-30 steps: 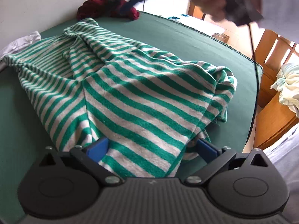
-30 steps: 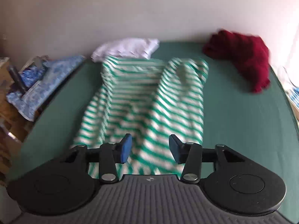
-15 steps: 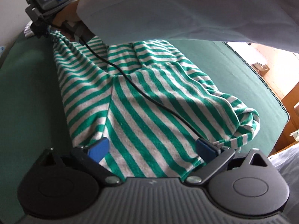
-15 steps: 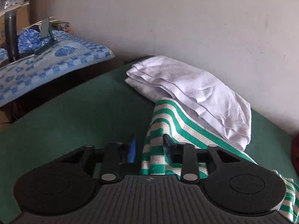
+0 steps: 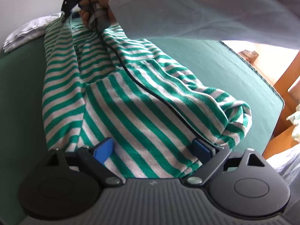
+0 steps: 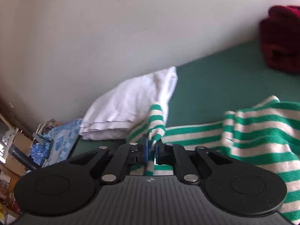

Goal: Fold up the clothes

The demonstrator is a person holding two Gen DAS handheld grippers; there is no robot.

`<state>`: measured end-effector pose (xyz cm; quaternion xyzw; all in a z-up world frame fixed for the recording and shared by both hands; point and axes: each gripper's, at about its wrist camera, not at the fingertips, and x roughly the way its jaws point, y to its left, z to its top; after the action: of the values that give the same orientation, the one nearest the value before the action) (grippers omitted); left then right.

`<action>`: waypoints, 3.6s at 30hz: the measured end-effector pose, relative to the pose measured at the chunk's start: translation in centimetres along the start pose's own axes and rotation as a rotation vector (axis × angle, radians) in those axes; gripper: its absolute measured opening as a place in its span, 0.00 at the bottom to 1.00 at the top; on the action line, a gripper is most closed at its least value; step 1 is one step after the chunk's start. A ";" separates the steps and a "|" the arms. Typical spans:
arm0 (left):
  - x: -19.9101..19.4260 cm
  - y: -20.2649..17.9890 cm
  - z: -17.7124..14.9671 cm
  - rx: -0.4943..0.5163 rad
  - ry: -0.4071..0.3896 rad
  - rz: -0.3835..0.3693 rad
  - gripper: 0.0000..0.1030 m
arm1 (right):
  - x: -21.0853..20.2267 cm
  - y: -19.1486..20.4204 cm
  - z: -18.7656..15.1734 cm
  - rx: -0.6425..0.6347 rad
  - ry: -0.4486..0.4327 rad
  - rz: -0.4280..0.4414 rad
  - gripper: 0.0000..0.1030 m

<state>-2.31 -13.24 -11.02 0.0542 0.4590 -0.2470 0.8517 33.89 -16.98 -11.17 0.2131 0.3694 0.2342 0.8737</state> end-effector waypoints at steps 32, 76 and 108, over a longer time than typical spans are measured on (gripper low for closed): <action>-5.7 3.1 -1.8 0.032 -0.083 -0.217 0.97 | -25.8 -1.3 -16.0 -0.147 0.255 0.053 0.52; -7.8 3.4 -3.7 0.104 -0.069 -0.252 0.99 | -38.0 4.1 -23.4 -0.145 0.000 0.009 0.05; -4.3 3.2 -4.5 0.097 0.033 -0.273 0.99 | -33.2 0.6 -21.0 -0.143 -0.115 -0.237 0.00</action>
<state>-6.16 -7.44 -10.50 0.0362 0.4635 -0.3815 0.7990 -2.42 -31.10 -6.09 0.1181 0.3237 0.1424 0.9279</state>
